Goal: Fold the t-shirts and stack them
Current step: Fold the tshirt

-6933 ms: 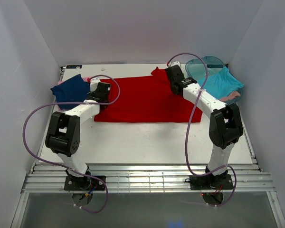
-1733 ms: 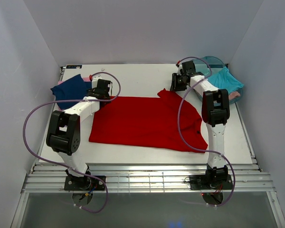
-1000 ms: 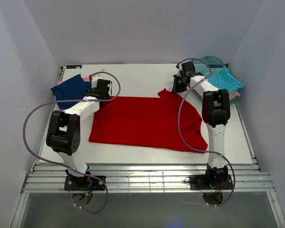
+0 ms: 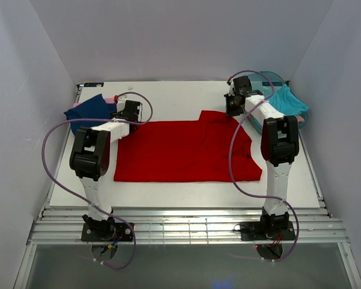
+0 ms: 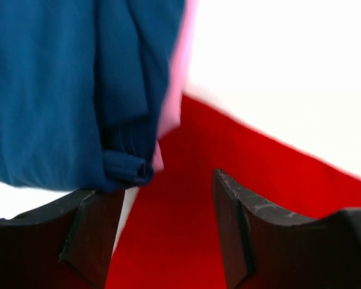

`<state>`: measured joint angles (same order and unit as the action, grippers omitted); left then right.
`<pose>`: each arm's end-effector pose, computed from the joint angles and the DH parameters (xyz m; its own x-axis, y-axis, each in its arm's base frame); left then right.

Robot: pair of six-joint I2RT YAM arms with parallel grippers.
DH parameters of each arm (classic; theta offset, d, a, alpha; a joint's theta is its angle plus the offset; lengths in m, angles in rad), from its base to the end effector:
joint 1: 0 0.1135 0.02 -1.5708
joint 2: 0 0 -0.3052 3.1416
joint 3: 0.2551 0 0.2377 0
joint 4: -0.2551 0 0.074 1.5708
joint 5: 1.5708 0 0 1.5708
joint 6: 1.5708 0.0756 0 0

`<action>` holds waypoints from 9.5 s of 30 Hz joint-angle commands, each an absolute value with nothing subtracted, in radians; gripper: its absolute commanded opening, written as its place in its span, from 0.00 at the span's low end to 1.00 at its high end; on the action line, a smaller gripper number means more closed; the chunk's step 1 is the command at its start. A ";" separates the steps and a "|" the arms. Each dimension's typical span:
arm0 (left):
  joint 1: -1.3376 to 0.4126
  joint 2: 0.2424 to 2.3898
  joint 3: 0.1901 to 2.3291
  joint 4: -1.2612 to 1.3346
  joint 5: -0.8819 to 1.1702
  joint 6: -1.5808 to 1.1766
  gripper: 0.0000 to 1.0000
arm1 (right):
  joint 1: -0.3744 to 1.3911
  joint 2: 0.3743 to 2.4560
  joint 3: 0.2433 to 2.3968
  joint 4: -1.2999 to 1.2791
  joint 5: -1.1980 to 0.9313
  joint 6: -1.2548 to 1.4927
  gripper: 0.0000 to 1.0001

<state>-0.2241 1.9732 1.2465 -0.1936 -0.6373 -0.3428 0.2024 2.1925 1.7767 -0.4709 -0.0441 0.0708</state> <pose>0.4321 -0.0523 0.1791 -0.6727 -0.1237 -0.7295 -0.4235 0.8729 0.2424 0.5155 0.1092 0.2077 -0.7734 -0.0866 -0.6280 -0.1738 0.9816 0.0788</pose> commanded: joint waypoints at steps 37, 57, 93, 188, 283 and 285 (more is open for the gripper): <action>-0.206 2.062 1.290 0.078 -0.482 -0.337 0.65 | 0.199 2.172 1.802 -0.468 -0.025 0.034 0.08; -0.189 2.071 1.279 0.061 -0.566 -0.348 0.56 | 0.195 2.186 1.818 -0.479 -0.031 0.034 0.08; -0.189 1.750 1.103 0.009 -0.509 -0.377 0.00 | 0.210 1.686 1.413 -0.554 0.035 0.084 0.08; -0.279 1.759 1.137 -0.428 -0.552 -0.494 0.62 | 0.328 1.778 1.259 -0.506 -0.292 0.112 0.08; -0.471 1.224 0.915 -0.500 -0.493 -0.656 0.21 | 0.293 2.434 2.172 -0.703 0.112 0.153 0.08; -0.472 1.203 0.885 -0.520 -0.468 -0.699 0.12 | 0.293 2.425 2.160 -0.678 0.097 0.135 0.08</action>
<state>-0.4736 1.2137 0.9550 -0.4282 -0.5156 -0.6304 0.2955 2.4233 2.1231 -0.7147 0.1368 0.1734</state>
